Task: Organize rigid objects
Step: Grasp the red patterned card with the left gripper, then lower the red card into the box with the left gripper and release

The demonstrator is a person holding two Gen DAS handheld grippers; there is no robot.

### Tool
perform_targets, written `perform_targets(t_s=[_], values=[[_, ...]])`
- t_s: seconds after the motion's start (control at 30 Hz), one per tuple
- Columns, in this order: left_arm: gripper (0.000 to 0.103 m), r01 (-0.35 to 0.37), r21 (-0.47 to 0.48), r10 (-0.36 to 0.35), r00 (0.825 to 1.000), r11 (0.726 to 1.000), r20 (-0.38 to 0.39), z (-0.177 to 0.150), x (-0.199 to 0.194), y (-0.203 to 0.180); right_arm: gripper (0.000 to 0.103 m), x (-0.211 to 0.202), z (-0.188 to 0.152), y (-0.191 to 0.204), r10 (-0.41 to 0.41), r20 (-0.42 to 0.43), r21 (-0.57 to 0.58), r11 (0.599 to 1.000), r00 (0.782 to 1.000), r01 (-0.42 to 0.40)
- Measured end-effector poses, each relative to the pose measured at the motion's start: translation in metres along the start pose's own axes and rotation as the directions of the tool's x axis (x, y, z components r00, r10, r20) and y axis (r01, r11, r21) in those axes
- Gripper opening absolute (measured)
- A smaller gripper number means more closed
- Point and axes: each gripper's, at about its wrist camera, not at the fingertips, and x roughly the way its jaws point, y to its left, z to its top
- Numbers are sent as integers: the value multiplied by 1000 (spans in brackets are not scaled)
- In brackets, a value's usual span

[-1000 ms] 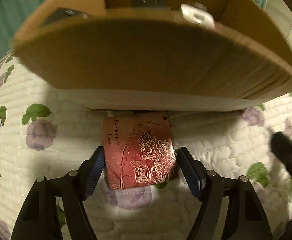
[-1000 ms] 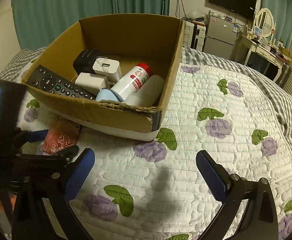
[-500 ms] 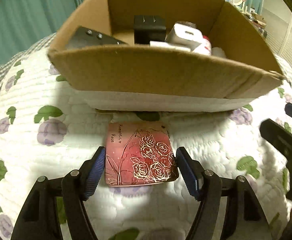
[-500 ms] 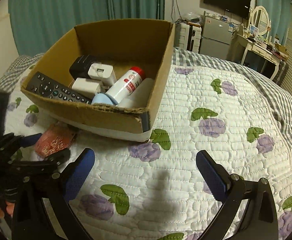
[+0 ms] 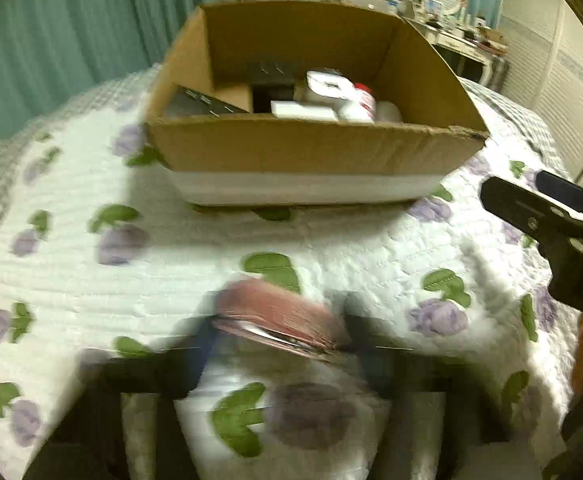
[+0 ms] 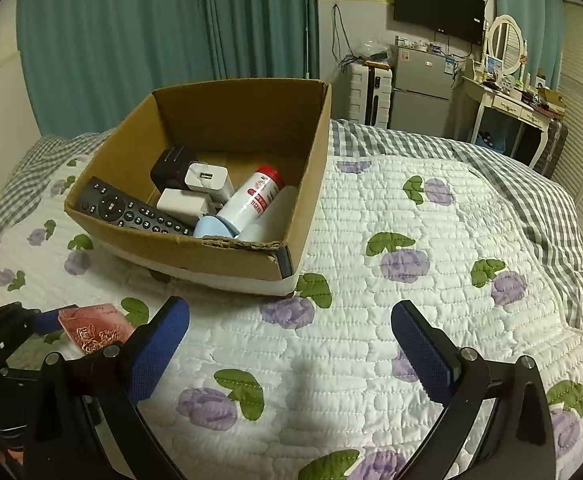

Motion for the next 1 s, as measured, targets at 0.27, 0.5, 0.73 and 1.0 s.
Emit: perform_targets(t_s=[0.27, 0.5, 0.73, 1.0], values=[[18, 50, 43, -49, 999, 998, -21, 17, 15, 1, 102, -5, -1, -5, 5, 11, 18, 1000, 1000, -5], [10, 28, 50, -30, 998, 998, 50, 31, 1, -2, 101, -8, 0, -7, 18, 24, 25, 1000, 1000, -19], [10, 10, 77, -26, 980, 997, 199, 72, -55, -4, 101, -38, 43, -6, 17, 132, -7, 1000, 991, -17], [10, -9, 90, -20, 950, 996, 311, 151, -57, -13, 101, -44, 115, -10, -13, 254, -21, 1000, 967, 19]])
